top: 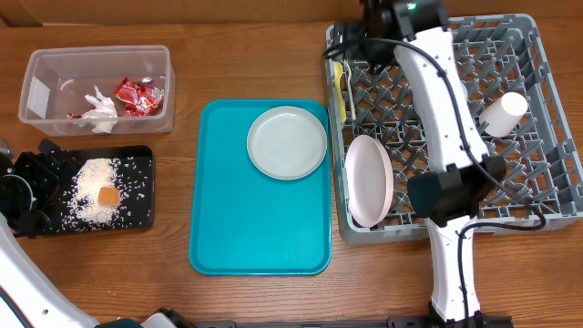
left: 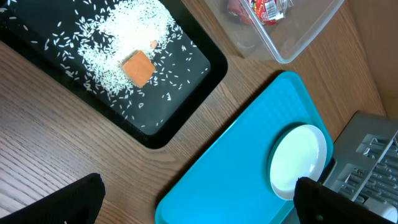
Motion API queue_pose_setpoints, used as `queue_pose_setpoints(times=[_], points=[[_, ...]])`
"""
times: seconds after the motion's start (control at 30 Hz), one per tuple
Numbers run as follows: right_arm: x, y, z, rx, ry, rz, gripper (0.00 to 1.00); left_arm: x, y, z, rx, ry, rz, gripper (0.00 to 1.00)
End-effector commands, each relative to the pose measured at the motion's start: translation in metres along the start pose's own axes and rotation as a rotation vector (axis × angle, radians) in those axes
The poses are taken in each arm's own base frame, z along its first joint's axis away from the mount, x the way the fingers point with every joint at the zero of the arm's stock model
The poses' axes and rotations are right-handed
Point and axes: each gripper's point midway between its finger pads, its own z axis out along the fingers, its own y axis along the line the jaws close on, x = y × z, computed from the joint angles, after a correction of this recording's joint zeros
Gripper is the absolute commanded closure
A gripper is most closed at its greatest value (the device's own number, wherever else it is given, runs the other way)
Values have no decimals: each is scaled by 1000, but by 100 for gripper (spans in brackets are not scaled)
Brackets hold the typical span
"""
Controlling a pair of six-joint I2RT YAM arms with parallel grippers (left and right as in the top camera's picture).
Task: Sort waste into correct bins and load items into the dishwasher rack
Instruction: 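Carry the yellow spoon to the rack's left edge and release it, then move the right gripper back down to the grey plate's rim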
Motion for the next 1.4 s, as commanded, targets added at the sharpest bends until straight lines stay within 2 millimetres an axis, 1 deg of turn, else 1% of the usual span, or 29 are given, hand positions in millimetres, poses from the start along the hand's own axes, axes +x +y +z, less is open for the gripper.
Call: queue_pose_setpoints(times=[0.0, 0.1, 0.17, 0.3, 0.4, 0.53, 0.57, 0.6, 0.73, 0.8, 0.83, 0.9, 0.93, 1.0, 1.07, 1.17, 1.27, 1.37], points=[[-6, 33, -61, -125, -91, 60, 8, 3, -4, 2, 18, 11, 29, 0], [8, 49, -89, -161, -97, 45, 9, 3, -4, 2, 18, 11, 29, 0], [14, 68, -104, -202, -118, -7, 13, 3, -4, 2, 18, 11, 29, 0], [33, 104, -132, -243, -151, -85, 12, 3, -4, 2, 18, 11, 29, 0], [51, 131, -140, -269, -145, -106, 12, 3, -4, 2, 18, 11, 29, 0], [76, 160, -143, -302, -110, -148, 11, 3, -4, 2, 18, 11, 29, 0], [80, 164, -141, -303, -99, -156, 8, 3, -4, 2, 18, 11, 29, 0], [84, 167, -140, -303, -90, -164, 0, 3, -4, 2, 18, 11, 29, 0], [95, 165, -125, -266, -23, -126, 0, 3, -4, 2, 18, 11, 29, 0], [103, 163, -114, -247, 22, -148, 0, 3, -4, 2, 18, 11, 29, 0], [110, 165, -108, -254, 57, -184, 0, 3, -4, 2, 18, 11, 29, 0], [131, 173, -96, -287, 146, -284, 0, 3, -4, 2, 18, 11, 29, 0], [143, 174, -86, -282, 198, -318, 0, 3, -4, 2, 18, 11, 29, 0], [160, 166, -64, -210, 266, -335, 0, 3, -4, 2, 18, 11, 29, 0], [179, 152, -40, -110, 333, -356, 0, 3, -4, 2, 18, 11, 29, 0], [200, 134, -11, 0, 405, -382, 0, 3, -4, 2, 18, 11, 29, 0], [217, 127, 13, 29, 455, -419, 0, 3, -4, 2, 18, 11, 29, 0], [228, 123, 32, 30, 481, -460, 0, 3, -4, 2, 18, 11, 29, 0]])
